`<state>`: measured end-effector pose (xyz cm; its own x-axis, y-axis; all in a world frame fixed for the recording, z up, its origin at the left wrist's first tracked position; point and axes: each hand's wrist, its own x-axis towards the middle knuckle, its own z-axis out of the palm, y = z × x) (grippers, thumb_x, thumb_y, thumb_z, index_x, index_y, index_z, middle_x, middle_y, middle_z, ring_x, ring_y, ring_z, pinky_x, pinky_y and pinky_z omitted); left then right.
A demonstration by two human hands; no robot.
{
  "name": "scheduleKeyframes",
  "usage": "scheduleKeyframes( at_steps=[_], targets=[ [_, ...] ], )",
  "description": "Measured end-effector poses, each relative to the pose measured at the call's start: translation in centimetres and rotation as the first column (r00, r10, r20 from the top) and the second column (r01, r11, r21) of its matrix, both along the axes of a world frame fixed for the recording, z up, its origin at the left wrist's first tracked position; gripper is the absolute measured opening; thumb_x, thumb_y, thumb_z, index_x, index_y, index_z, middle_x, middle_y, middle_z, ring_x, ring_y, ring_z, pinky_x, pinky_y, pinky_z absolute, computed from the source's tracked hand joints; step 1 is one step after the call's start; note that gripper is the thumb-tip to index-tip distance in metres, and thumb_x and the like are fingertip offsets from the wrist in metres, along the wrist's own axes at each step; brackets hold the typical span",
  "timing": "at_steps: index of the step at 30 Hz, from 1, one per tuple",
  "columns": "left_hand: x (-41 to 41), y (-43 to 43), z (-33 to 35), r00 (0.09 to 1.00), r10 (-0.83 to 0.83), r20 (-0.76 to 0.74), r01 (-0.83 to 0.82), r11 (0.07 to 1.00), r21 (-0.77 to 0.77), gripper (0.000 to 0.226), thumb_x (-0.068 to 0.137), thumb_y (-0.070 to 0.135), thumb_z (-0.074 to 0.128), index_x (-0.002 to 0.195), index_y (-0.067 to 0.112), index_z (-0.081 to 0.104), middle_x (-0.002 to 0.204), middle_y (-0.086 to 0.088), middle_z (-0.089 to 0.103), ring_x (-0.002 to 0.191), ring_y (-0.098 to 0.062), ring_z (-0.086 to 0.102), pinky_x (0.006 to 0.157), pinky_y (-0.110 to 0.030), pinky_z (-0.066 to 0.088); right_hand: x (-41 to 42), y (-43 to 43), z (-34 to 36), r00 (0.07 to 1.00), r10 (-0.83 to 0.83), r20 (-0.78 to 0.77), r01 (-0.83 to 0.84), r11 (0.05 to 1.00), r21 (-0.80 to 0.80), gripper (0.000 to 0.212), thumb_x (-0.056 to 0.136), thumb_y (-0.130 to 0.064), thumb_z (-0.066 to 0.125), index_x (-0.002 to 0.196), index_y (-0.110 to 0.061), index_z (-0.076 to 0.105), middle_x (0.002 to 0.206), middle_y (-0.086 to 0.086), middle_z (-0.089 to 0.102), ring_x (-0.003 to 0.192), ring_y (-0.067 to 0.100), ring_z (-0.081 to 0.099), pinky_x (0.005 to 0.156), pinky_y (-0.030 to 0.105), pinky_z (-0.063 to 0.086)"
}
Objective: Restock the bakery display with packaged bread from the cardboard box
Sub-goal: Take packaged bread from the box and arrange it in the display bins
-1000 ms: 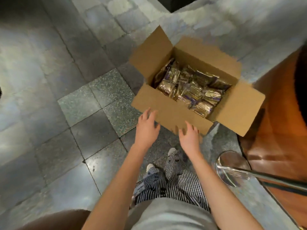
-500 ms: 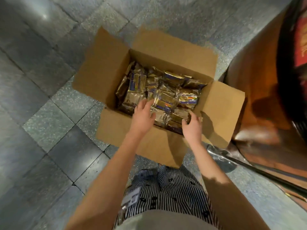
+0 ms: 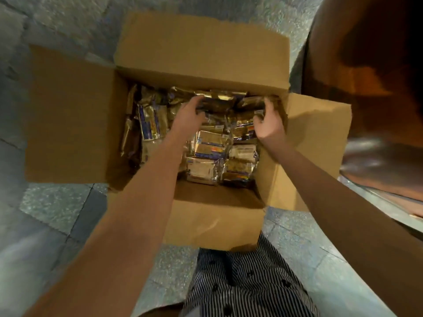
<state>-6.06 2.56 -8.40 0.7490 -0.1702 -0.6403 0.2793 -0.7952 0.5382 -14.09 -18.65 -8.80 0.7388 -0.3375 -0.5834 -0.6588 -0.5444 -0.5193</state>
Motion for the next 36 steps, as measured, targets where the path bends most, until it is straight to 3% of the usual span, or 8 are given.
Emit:
scheduleKeyframes(
  at_steps=[2, 4, 9, 14, 22, 26, 30, 36],
  targets=[
    [1.2, -0.3, -1.8, 0.999, -0.002, -0.052, 0.003, 1.000, 0.012, 0.055, 0.100, 0.016, 0.049, 0.149, 0.036, 0.033, 0.133, -0.007, 0.051, 0.082, -0.010, 0.060, 0.051, -0.013, 0.044, 1.0, -0.6, -1.2, 0.999, 0.041, 0.026, -0.041, 0.999, 0.020, 0.060, 0.102, -0.024, 0.046, 0.155, -0.014, 0.020, 0.129, 0.023, 0.050, 0.119, 0.037, 0.049, 0.101, 0.040, 0.037],
    [2.0, -0.7, -3.5, 0.996, -0.007, -0.086, 0.008, 1.000, 0.007, 0.054, 0.100, 0.016, 0.048, 0.148, 0.037, 0.032, 0.130, -0.009, 0.053, 0.074, -0.007, 0.057, 0.045, -0.011, 0.039, 1.6, -1.1, -2.3, 0.994, 0.108, 0.032, -0.109, 0.993, 0.037, 0.059, 0.102, -0.026, 0.045, 0.156, -0.018, 0.020, 0.135, 0.021, 0.047, 0.120, 0.033, 0.049, 0.101, 0.037, 0.037],
    [2.5, -1.7, -5.6, 0.990, 0.059, -0.125, -0.067, 0.996, -0.058, 0.055, 0.104, 0.024, 0.046, 0.153, 0.030, 0.023, 0.115, -0.001, 0.057, 0.075, -0.009, 0.056, 0.057, -0.021, 0.044, 2.8, -2.4, -3.8, 0.976, 0.215, -0.025, -0.214, 0.976, 0.034, 0.055, 0.104, -0.032, 0.042, 0.154, -0.028, 0.019, 0.142, 0.015, 0.046, 0.113, 0.027, 0.056, 0.090, 0.033, 0.043],
    [3.3, -2.2, -6.5, 0.986, 0.151, -0.072, -0.155, 0.987, -0.047, 0.042, 0.105, 0.028, 0.044, 0.145, 0.021, 0.035, 0.108, 0.000, 0.058, 0.087, -0.017, 0.061, 0.070, -0.028, 0.047, 3.3, -2.5, -5.1, 0.978, 0.207, -0.011, -0.205, 0.976, 0.076, 0.044, 0.105, -0.040, 0.035, 0.144, -0.019, 0.037, 0.099, 0.007, 0.060, 0.085, 0.022, 0.061, 0.063, 0.028, 0.039],
    [3.2, -2.1, -6.1, 0.939, 0.289, -0.184, -0.310, 0.946, -0.094, 0.038, 0.106, 0.036, 0.038, 0.141, 0.022, 0.035, 0.133, -0.010, 0.057, 0.122, -0.031, 0.056, 0.104, -0.049, 0.046, 2.0, -1.8, -4.0, 1.000, -0.013, 0.006, 0.012, 0.987, 0.157, 0.039, 0.107, -0.036, 0.034, 0.134, -0.014, 0.050, 0.108, 0.001, 0.057, 0.095, 0.015, 0.053, 0.076, 0.028, 0.038],
    [1.7, -0.9, -5.4, 0.916, 0.375, -0.143, -0.394, 0.908, -0.144, 0.025, 0.104, 0.036, 0.043, 0.123, 0.021, 0.044, 0.107, 0.002, 0.061, 0.099, -0.020, 0.065, 0.091, -0.038, 0.056, -0.1, -1.3, -2.1, 0.996, -0.077, 0.047, 0.068, 0.985, 0.157, 0.033, 0.105, -0.037, 0.037, 0.121, -0.015, 0.057, 0.095, -0.002, 0.061, 0.081, 0.010, 0.056, 0.067, 0.020, 0.042],
    [-1.5, 0.9, -3.8, 0.894, 0.443, -0.074, -0.448, 0.870, -0.207, 0.019, 0.102, 0.033, 0.048, 0.113, 0.019, 0.044, 0.099, 0.008, 0.058, 0.085, -0.004, 0.060, 0.072, -0.020, 0.051, -1.7, -0.2, 0.5, 0.979, -0.159, 0.130, 0.132, 0.972, 0.197, 0.036, 0.103, -0.040, 0.044, 0.104, -0.011, 0.065, 0.091, 0.001, 0.066, 0.081, 0.007, 0.058, 0.075, 0.026, 0.044],
    [-6.6, 4.8, 1.0, 0.726, 0.687, -0.026, -0.661, 0.687, -0.301, 0.014, 0.096, 0.014, 0.060, 0.097, 0.018, 0.047, 0.091, 0.004, 0.055, 0.071, 0.000, 0.058, 0.070, -0.018, 0.050, -3.4, 3.3, 4.7, 0.935, -0.238, 0.262, 0.161, 0.946, 0.283, 0.027, 0.094, -0.019, 0.065, 0.079, 0.001, 0.056, 0.069, 0.006, 0.048, 0.063, 0.007, 0.043, 0.064, 0.023, 0.035]
  ],
)
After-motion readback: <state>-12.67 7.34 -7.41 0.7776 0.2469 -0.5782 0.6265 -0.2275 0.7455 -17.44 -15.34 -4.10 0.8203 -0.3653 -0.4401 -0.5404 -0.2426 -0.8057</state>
